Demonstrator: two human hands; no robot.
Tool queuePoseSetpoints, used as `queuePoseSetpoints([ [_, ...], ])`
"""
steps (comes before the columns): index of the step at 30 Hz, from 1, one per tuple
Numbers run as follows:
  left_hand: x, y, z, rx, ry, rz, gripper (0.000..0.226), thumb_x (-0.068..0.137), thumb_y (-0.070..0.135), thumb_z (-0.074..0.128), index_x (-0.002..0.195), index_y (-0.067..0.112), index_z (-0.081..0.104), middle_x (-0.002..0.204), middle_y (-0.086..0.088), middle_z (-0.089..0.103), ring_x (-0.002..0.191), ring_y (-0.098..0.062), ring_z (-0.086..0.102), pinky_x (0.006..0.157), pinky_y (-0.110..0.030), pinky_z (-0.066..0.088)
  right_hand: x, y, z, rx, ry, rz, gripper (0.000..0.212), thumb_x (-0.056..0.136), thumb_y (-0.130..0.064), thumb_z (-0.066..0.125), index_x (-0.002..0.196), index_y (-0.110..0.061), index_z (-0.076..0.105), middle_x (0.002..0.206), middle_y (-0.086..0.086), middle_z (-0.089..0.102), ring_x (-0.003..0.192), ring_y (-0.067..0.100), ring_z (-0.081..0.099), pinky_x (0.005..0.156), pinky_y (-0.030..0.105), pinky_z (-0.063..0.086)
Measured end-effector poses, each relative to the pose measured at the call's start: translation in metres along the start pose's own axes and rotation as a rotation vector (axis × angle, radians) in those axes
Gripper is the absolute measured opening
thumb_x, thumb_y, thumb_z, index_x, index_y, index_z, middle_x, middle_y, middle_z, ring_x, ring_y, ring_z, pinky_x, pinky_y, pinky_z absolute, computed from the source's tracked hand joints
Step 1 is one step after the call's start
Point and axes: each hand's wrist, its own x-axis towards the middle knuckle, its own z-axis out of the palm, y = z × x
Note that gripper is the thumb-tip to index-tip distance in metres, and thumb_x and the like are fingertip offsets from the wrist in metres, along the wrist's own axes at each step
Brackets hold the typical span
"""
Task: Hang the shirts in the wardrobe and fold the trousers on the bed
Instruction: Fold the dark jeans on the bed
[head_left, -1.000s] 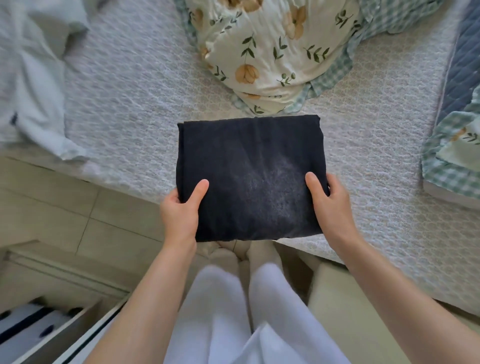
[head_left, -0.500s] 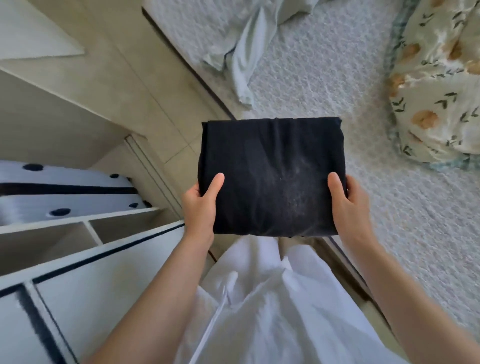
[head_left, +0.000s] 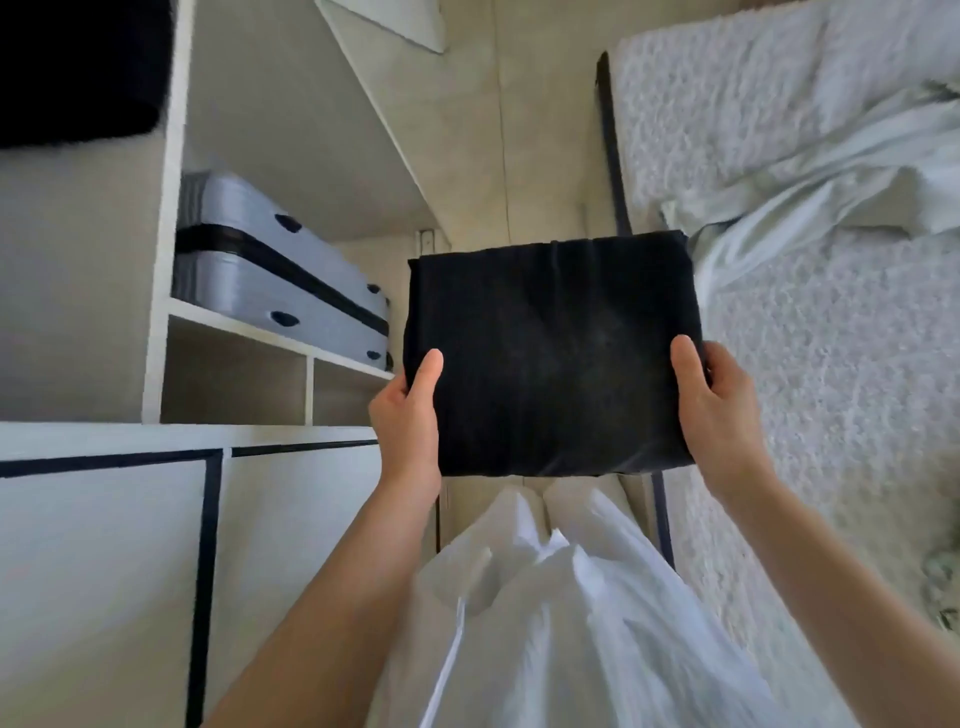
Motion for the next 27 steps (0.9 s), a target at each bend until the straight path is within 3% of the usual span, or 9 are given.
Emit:
queuePoseSetpoints([
  [7,0.014,0.056,0.024,-0.206,0.185,0.010,0.009,0.091,0.036,0.066,0.085,0.032,0.071,0.083,0.014,0.074,0.088,-0.012,0.070,0.069,-0.027,0.055,0.082,-0.083,0.012,-0.087,-0.209,-0.160,0.038,0.099,-0.047,0.040,0.093,-0.014,0.058,0.086,0.001,0.060,0.081,0.014,0.059,0.063,0.026,0.045],
  [10,0.018,0.075,0.032,-0.283,0.260,0.004,0.013,0.090,0.035,0.067,0.080,0.030,0.073,0.082,0.012,0.075,0.088,-0.014,0.071,0.073,-0.031,0.057,0.111,-0.115,0.019,-0.129,-0.281,-0.234,0.040,0.098,-0.050,0.040,0.095,-0.015,0.059,0.090,0.003,0.061,0.085,0.016,0.060,0.070,0.031,0.050],
  [13,0.021,0.092,0.038,-0.355,0.317,0.006,0.021,0.088,0.035,0.069,0.069,0.029,0.075,0.081,0.008,0.075,0.083,-0.015,0.072,0.081,-0.039,0.059,0.134,-0.148,0.029,-0.149,-0.354,-0.296,0.039,0.098,-0.050,0.040,0.093,-0.017,0.059,0.086,0.001,0.060,0.083,0.014,0.059,0.066,0.027,0.045],
  [19,0.037,0.120,0.033,-0.444,0.435,0.048,0.020,0.087,0.037,0.070,0.080,0.019,0.074,0.086,0.002,0.075,0.087,-0.019,0.072,0.087,-0.047,0.058,0.158,-0.204,0.062,-0.183,-0.455,-0.395,0.042,0.096,-0.054,0.043,0.093,-0.015,0.060,0.084,0.002,0.060,0.080,0.013,0.059,0.068,0.030,0.047],
  [22,0.044,0.138,0.024,-0.475,0.488,0.096,0.022,0.089,0.034,0.069,0.076,0.017,0.073,0.081,0.004,0.074,0.082,-0.015,0.072,0.084,-0.042,0.059,0.161,-0.231,0.082,-0.178,-0.500,-0.437,0.041,0.097,-0.051,0.043,0.093,-0.014,0.060,0.084,0.002,0.060,0.079,0.011,0.059,0.065,0.027,0.046],
  [25,0.053,0.161,0.010,-0.506,0.528,0.133,0.022,0.090,0.032,0.068,0.074,0.018,0.071,0.074,0.008,0.072,0.074,-0.011,0.070,0.071,-0.034,0.058,0.162,-0.256,0.105,-0.151,-0.535,-0.472,0.039,0.098,-0.049,0.043,0.089,-0.015,0.059,0.082,0.001,0.059,0.077,0.011,0.058,0.064,0.027,0.044],
  [27,0.062,0.177,-0.002,-0.529,0.541,0.155,0.021,0.089,0.033,0.067,0.072,0.021,0.072,0.074,0.010,0.071,0.080,-0.015,0.070,0.072,-0.034,0.057,0.162,-0.276,0.123,-0.125,-0.554,-0.478,0.036,0.097,-0.049,0.043,0.090,-0.019,0.060,0.084,0.000,0.062,0.080,0.010,0.060,0.065,0.026,0.045],
])
